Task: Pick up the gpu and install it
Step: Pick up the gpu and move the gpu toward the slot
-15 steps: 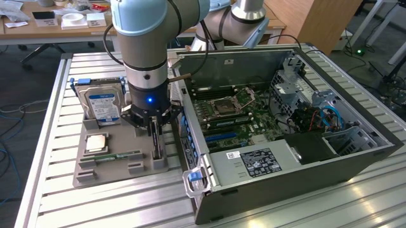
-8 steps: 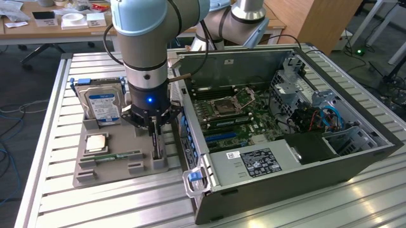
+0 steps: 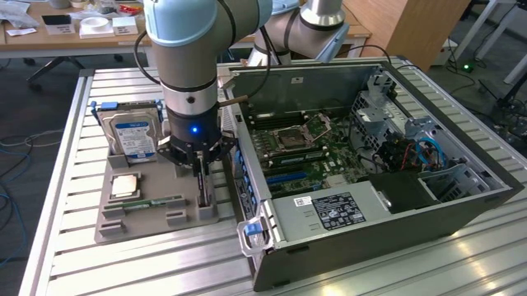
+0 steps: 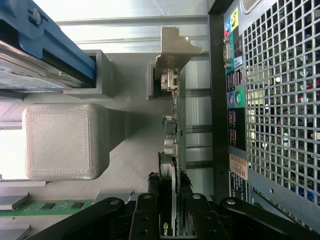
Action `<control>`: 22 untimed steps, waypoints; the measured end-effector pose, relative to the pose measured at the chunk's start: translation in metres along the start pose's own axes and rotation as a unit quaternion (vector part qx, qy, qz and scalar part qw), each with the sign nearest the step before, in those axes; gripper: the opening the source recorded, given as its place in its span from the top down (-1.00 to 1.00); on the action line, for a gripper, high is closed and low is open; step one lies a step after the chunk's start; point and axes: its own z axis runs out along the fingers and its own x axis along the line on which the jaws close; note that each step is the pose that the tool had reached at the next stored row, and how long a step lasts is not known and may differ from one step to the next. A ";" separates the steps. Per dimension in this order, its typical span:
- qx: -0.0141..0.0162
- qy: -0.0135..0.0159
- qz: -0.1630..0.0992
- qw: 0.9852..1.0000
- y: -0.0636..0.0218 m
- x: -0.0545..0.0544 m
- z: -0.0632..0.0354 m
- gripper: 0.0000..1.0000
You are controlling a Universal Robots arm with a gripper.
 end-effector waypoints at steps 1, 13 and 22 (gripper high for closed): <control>0.000 0.000 0.000 1.000 0.0000 0.000 0.0000 0.48; 0.000 0.000 0.000 1.000 0.0005 0.000 -0.0115 0.48; 0.000 0.000 0.000 1.000 0.0012 0.000 -0.0263 0.48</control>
